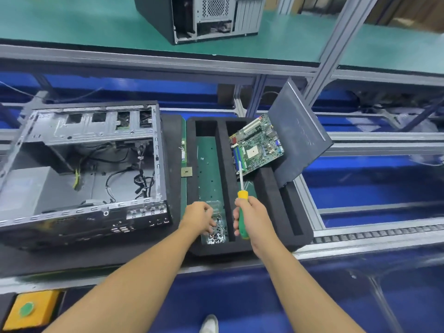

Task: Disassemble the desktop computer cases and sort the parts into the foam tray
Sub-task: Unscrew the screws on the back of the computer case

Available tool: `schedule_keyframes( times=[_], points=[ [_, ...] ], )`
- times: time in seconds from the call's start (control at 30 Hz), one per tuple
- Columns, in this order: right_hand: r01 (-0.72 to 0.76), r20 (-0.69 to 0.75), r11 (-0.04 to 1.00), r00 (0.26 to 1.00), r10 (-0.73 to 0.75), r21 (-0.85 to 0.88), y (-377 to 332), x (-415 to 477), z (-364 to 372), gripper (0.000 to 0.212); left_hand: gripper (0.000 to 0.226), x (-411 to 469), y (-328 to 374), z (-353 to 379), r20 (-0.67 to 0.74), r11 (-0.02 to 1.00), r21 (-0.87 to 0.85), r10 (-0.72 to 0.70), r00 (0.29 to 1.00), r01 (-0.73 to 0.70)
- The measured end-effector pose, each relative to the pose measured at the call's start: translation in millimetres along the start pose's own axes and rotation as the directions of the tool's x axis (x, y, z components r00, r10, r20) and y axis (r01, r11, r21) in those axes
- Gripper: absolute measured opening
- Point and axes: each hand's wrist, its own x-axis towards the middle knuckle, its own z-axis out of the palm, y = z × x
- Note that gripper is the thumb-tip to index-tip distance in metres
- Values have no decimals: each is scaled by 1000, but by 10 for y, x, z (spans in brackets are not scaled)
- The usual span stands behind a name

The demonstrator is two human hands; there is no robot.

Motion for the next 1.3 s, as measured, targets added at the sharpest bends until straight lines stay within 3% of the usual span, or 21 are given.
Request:
schedule_keyframes(
  times=[0.17,0.3,0.5,0.57,0.6,0.67,0.73,0.77,0.87,0.93,1.0,1.13,1.3],
  points=[
    [-16,25,990,1000,13,141,50,-93,343,24,18,-361,8,-467,-11,981,-13,192,981,-192],
    [20,153,971,986,-58,238,156,-316,901,26,25,-803,-220,-988,94,944,-27,329,940,-328],
    [18,303,953,946,-113,302,312,-860,1965,24,28,-1394,-954,-1936,66,918,25,394,917,-396],
    [-3,349,947,930,-116,322,366,-1072,2307,22,23,-1622,-1246,-2261,-74,917,-36,394,916,-397],
    [-8,367,948,923,-115,318,401,-1173,2462,21,18,-1727,-1387,-2419,-220,908,-68,390,894,-413],
    [-1,389,960,914,-113,281,489,-1349,2740,19,14,-1879,-1656,-2739,-536,891,9,388,750,-455],
    [2,401,979,912,-85,202,594,-1500,2969,17,22,-1928,-1895,-3062,-636,877,198,455,623,-438],
    [-6,402,989,914,-55,148,649,-1565,3063,16,33,-1910,-2003,-3226,-586,865,296,499,638,-405],
    [-84,379,996,921,89,-31,842,-1703,3282,17,68,-1829,-2253,-3590,-287,777,553,516,807,-300],
    [-140,366,984,915,170,-107,957,-1749,3392,17,72,-1713,-2360,-3700,-117,687,661,490,864,-300],
    [-162,357,972,909,213,-170,1049,-1757,3508,20,68,-1595,-2449,-3705,-29,686,652,448,893,-323],
    [-183,327,957,911,252,-226,1164,-1685,3789,28,62,-1448,-2666,-3513,-141,807,442,494,858,-392],
    [-182,292,952,923,252,-245,1337,-1508,4163,24,58,-1344,-2813,-3545,-156,745,467,600,785,-477]
  ],
)
